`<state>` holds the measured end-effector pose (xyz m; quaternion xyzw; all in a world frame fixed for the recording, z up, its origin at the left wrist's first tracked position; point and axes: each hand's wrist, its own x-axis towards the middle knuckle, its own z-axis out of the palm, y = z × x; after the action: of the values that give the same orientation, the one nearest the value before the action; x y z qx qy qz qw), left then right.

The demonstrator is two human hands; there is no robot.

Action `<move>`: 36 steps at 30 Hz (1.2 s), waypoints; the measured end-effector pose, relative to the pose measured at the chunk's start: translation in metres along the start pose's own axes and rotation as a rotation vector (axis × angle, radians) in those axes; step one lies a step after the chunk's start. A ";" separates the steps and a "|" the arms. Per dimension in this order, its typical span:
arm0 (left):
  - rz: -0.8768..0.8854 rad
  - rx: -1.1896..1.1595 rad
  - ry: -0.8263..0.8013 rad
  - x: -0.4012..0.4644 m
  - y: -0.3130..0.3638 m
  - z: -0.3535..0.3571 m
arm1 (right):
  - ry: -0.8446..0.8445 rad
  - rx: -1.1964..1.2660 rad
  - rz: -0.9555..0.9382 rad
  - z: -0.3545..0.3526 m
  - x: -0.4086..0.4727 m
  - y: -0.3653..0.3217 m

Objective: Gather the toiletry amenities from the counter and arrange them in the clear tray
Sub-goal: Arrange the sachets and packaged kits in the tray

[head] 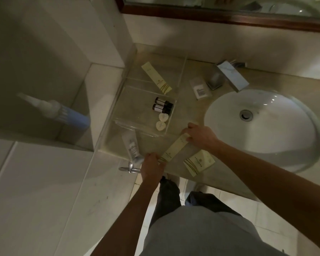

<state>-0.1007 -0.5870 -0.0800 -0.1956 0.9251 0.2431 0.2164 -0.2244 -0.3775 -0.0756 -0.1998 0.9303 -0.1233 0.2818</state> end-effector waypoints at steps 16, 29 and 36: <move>0.132 0.166 -0.283 0.047 -0.002 -0.053 | 0.341 0.356 0.245 0.016 -0.038 0.007; 0.067 0.141 0.078 0.217 -0.021 -0.206 | 0.351 0.423 0.433 -0.026 0.082 -0.133; 0.157 0.329 0.085 0.225 -0.027 -0.181 | 0.331 0.243 0.502 -0.002 0.102 -0.140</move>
<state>-0.3297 -0.7634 -0.0589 -0.0949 0.9731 0.0963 0.1865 -0.2607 -0.5471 -0.0748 0.0935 0.9622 -0.1908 0.1703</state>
